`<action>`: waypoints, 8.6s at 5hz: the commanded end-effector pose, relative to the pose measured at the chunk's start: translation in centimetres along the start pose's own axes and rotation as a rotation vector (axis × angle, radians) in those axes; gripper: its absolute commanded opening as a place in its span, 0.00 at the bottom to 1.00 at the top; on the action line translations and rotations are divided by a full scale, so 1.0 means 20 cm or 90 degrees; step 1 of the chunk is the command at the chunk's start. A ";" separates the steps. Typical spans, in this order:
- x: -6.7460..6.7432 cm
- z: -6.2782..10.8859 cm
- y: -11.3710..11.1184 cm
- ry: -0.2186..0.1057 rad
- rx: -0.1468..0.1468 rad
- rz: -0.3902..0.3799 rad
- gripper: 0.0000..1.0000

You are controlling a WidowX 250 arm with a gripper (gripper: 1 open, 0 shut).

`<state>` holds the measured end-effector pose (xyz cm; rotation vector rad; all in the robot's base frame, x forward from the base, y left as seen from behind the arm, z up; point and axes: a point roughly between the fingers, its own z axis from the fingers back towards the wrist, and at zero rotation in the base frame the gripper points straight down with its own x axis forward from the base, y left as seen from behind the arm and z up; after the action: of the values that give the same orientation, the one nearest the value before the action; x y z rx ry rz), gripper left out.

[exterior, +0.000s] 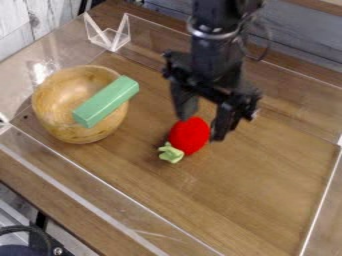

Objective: Remove the green block from the brown bowl and put it on the table

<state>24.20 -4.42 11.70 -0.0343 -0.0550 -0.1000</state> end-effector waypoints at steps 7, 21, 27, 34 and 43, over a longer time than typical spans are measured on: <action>-0.04 0.08 0.06 -0.059 -0.019 0.159 1.00; -0.25 0.01 0.76 -0.077 0.002 0.068 1.00; -0.12 -0.04 0.81 -0.077 0.004 0.072 0.00; 0.00 -0.22 0.94 -0.078 -0.014 0.080 0.00; 0.46 0.05 0.73 -0.169 0.001 0.089 0.00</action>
<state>34.00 9.25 10.78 -0.0653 -0.2560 0.0609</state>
